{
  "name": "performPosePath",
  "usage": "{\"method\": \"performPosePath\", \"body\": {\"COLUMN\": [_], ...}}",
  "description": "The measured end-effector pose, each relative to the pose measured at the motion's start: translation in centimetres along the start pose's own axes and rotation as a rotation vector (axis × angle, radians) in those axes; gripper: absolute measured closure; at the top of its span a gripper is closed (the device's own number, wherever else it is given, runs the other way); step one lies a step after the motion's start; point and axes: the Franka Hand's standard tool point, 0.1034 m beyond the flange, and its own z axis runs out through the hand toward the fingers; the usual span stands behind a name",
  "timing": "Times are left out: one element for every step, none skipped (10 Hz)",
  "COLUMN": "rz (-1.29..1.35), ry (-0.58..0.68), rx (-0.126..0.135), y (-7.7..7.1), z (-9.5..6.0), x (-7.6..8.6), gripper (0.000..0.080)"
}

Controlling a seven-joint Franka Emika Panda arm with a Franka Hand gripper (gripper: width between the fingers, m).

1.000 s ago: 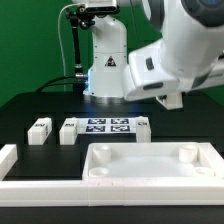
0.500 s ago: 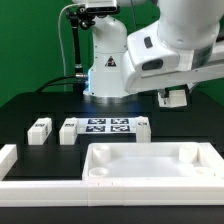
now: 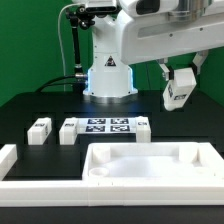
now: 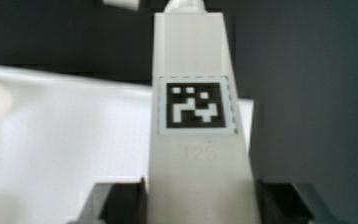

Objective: Assemble desk

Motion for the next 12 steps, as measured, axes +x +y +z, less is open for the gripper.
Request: {"method": "performPosePath", "body": {"rz": [0.001,-0.007,-0.024,-0.048,-0.059,-0.072,-0.078,-0.075,-0.075,-0.076,-0.082,-0.090], "ry": [0.046,0.141,0.201,0.269,0.341,0.388,0.467,0.517,0.598,0.681,0.737,0.727], "rx": [-0.007,-0.019,-0.026,-0.033,-0.039,-0.044,-0.053,-0.059,-0.068,-0.077,-0.087,-0.089], "y": [0.1,0.2,0.2,0.3,-0.3,-1.1,-1.2,-0.9,-0.7,-0.5,-0.2,-0.3], "z": [0.0,0.0,0.4,-0.6,-2.0,-2.8,-3.2,-2.9,-3.0,-3.1,-2.8,-2.3], "x": [0.0,1.0,1.8,3.2,4.3,4.5,4.6,4.6,4.9,5.1,5.1,5.1], "gripper": [0.0508,0.0508,0.0508,0.0508,0.0508,0.0508,0.0508,0.0508,0.0508,0.0508,0.0508,0.0508]}}
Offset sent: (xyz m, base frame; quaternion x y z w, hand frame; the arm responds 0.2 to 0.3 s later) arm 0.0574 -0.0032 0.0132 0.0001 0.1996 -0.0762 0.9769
